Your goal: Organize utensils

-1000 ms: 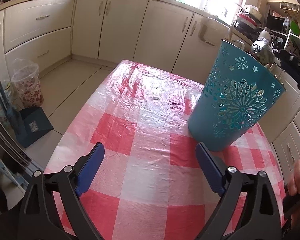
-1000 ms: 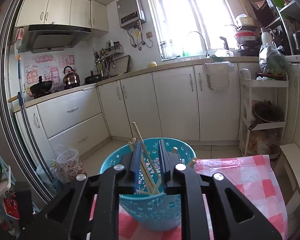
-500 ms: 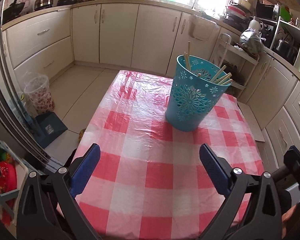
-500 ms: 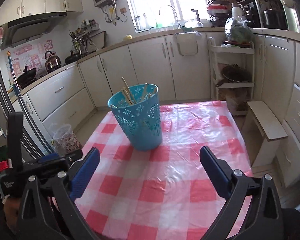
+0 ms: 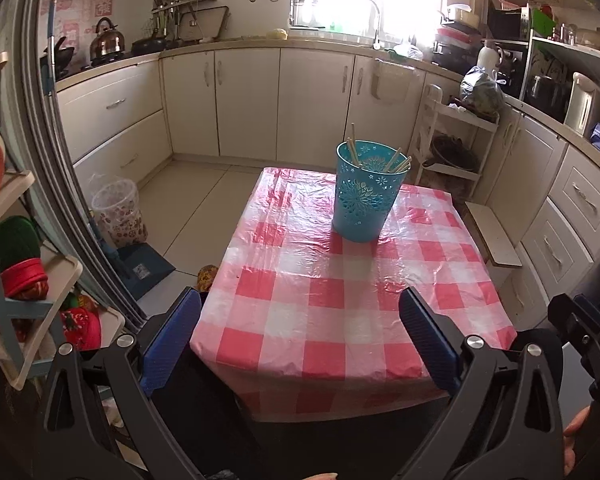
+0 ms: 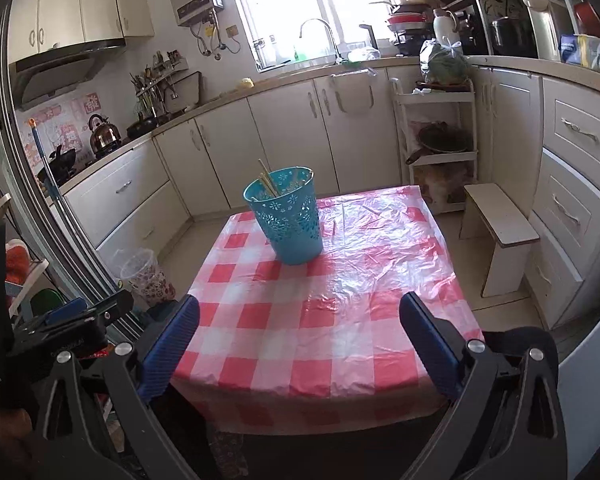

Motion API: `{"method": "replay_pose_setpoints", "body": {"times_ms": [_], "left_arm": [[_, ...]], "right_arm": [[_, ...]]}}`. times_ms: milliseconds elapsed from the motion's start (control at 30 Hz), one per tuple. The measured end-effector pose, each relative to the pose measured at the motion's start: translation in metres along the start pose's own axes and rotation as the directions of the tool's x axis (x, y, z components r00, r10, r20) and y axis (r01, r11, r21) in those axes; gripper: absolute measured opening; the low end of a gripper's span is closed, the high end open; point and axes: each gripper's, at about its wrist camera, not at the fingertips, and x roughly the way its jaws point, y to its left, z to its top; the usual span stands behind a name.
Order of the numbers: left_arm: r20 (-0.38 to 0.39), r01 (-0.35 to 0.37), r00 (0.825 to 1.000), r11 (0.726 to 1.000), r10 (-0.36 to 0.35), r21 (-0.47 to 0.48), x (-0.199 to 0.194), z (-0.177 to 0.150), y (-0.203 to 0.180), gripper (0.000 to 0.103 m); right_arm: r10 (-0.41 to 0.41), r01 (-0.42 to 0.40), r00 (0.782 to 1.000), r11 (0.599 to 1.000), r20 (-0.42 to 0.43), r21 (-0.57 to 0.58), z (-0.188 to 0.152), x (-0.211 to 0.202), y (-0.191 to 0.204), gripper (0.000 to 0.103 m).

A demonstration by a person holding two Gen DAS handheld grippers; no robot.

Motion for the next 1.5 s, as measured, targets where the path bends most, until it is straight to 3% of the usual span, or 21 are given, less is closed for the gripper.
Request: {"method": "replay_pose_setpoints", "body": {"times_ms": [133, 300, 467, 700, 900, 1500], "left_arm": [[-0.012, 0.017, 1.0, 1.0, -0.017, 0.025, -0.022, -0.01, -0.002, 0.095], [-0.011, 0.008, 1.0, 0.999, -0.008, 0.043, -0.041, -0.023, -0.004, 0.095], [-0.02, -0.002, 1.0, 0.999, 0.003, 0.039, -0.042, -0.028, 0.001, 0.095], [-0.005, 0.038, 0.999, 0.999, -0.038, 0.039, -0.048, -0.029, 0.011, 0.095], [-0.046, -0.005, 0.999, 0.999, 0.007, 0.037, -0.04, -0.031, 0.014, 0.095], [-0.042, -0.023, 0.999, 0.997, 0.026, 0.07, -0.046, -0.034, -0.002, 0.095]], "right_arm": [[-0.001, 0.001, 1.0, 1.0, -0.021, 0.025, -0.015, -0.016, 0.01, 0.096], [0.002, -0.002, 1.0, 1.0, 0.023, 0.001, -0.019, -0.035, 0.023, 0.096], [0.008, -0.008, 0.999, 1.0, 0.032, 0.0, -0.023, -0.04, 0.029, 0.096], [0.006, -0.005, 1.0, 1.0, 0.016, -0.015, -0.026, -0.037, 0.038, 0.096], [0.006, -0.006, 1.0, 1.0, -0.003, -0.02, -0.028, -0.035, 0.04, 0.096], [0.009, -0.009, 1.0, 1.0, -0.016, -0.024, -0.033, -0.039, 0.039, 0.096]]}}
